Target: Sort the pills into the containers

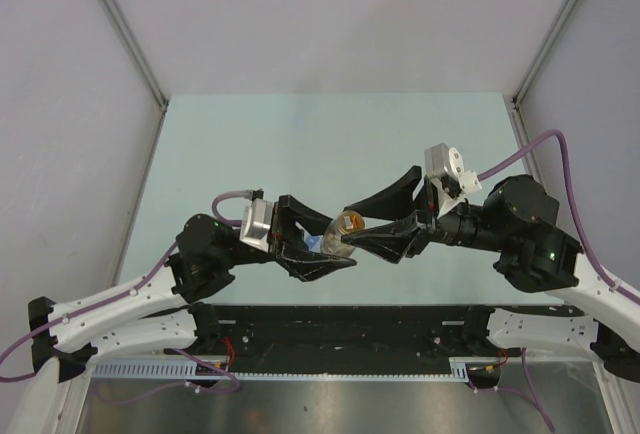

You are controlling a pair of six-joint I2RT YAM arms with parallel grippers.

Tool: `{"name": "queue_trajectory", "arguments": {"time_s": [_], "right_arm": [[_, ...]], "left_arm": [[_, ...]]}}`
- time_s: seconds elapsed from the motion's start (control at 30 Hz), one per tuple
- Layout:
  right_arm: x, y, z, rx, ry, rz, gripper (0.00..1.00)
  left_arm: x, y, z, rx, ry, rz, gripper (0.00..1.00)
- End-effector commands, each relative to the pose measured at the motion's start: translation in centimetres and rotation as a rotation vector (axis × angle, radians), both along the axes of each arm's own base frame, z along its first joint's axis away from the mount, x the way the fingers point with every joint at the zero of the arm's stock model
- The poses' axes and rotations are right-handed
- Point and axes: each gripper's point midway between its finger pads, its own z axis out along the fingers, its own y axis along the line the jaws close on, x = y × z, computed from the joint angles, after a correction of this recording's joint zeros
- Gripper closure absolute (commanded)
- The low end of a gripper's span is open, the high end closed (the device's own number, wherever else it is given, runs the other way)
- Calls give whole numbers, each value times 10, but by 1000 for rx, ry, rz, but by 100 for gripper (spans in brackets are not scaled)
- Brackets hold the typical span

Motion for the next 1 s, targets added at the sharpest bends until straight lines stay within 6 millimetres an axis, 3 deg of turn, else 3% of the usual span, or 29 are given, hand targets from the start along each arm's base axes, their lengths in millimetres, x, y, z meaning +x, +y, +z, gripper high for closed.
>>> {"name": "queue_trajectory", "arguments": {"time_s": [0.0, 0.1, 0.2, 0.4, 0.5, 0.67, 0.73, 0.87, 0.97], "right_arm": [[-6, 1, 10, 37, -11, 19, 89], [-2, 2, 8, 33, 7, -8, 97], [8, 3, 7, 32, 39, -67, 97], [57, -14, 6, 69, 164, -370, 99], [65, -22, 5, 83, 204, -434, 99], [62, -26, 6, 87, 212, -424, 97], [60, -26, 6, 86, 210, -415, 88], [51, -26, 10, 91, 192, -369, 41], [43, -21, 9, 75, 168, -316, 26]], "left_arm": [[-5, 5, 20, -62, -16, -12, 100], [-1, 5, 19, -64, -5, 8, 100], [13, 6, 19, -75, 29, 83, 100], [29, 9, 16, -78, 57, 174, 100], [34, 10, 15, -73, 66, 203, 100], [39, 10, 13, -67, 78, 227, 100], [40, 11, 12, -65, 78, 232, 100], [40, 10, 11, -59, 80, 231, 100], [37, 9, 12, -58, 67, 215, 100]]}}
